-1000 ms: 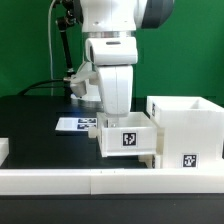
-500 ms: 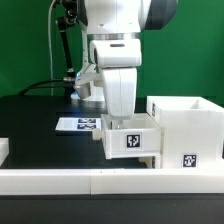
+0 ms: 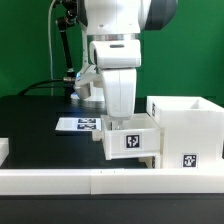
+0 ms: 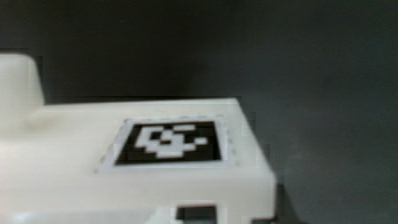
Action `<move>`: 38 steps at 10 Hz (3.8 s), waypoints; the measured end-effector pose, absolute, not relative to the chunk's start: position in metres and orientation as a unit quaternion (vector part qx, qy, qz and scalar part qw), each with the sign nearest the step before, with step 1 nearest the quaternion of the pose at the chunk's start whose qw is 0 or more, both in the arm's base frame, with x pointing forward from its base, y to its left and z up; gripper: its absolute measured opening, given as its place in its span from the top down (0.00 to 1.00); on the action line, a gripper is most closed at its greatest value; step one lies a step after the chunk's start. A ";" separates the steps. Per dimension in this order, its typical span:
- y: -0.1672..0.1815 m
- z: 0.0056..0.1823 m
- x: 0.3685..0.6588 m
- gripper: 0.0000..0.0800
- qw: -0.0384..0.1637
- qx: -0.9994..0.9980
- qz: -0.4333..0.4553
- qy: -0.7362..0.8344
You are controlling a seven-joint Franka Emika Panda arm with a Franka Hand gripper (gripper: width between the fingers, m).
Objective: Assemble drawer
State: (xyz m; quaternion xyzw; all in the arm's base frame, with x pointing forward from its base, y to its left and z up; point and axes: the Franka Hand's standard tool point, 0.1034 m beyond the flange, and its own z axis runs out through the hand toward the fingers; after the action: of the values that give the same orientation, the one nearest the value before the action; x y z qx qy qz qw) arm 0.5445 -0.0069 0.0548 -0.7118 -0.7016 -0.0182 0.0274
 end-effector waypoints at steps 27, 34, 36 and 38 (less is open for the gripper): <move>-0.005 0.103 0.557 0.19 0.016 -0.720 0.003 -0.694; -0.046 0.094 0.599 0.19 0.038 -0.693 0.005 -0.720; -0.053 0.083 0.596 0.19 0.067 -0.698 -0.017 -0.712; -0.047 0.075 0.601 0.19 0.094 -0.702 -0.034 -0.705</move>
Offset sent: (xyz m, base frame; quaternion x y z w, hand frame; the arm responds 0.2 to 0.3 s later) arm 0.0024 0.0096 0.0034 -0.0050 -0.0033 -0.0050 1.0000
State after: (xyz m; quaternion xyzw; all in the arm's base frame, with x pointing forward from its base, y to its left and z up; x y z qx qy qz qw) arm 0.6009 -0.0471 0.0746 -0.7016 -0.7055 -0.0335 0.0942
